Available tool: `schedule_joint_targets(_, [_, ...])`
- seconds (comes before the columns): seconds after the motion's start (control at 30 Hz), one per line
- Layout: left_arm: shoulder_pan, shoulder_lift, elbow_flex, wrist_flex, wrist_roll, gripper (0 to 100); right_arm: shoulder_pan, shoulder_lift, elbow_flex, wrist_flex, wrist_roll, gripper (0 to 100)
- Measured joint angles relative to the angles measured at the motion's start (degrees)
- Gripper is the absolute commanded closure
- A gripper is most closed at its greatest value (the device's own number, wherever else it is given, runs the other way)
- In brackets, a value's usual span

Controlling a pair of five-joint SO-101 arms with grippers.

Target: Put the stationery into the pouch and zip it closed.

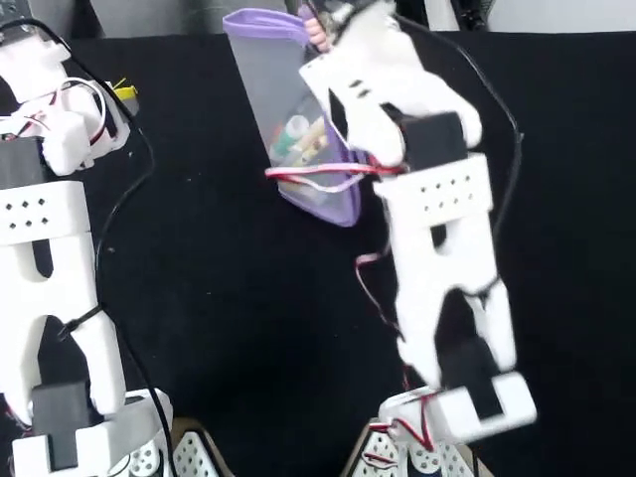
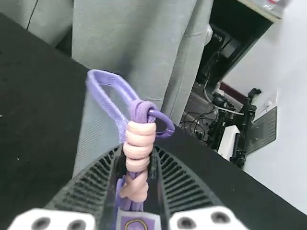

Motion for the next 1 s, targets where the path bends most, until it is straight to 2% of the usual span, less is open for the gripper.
schedule_joint_targets(0.3, [0.0, 0.0, 3.3, 0.0, 0.0, 76, -4.0, 22.9, -32.5, 12.1, 0.3, 98.7])
schedule_joint_targets(0.5, [2.9, 0.0, 6.5, 0.0, 0.1, 76, -6.5, 30.9, -49.1, 19.9, 0.3, 98.7])
schedule_joint_targets(0.8, [13.9, -0.9, 11.9, 0.0, 0.1, 76, -6.5, 31.6, -60.5, 30.8, 0.3, 98.7])
schedule_joint_targets(1.0, [21.8, -11.1, 19.7, -0.2, 0.0, 76, -6.4, 31.6, -62.0, 32.9, 0.3, 98.7])
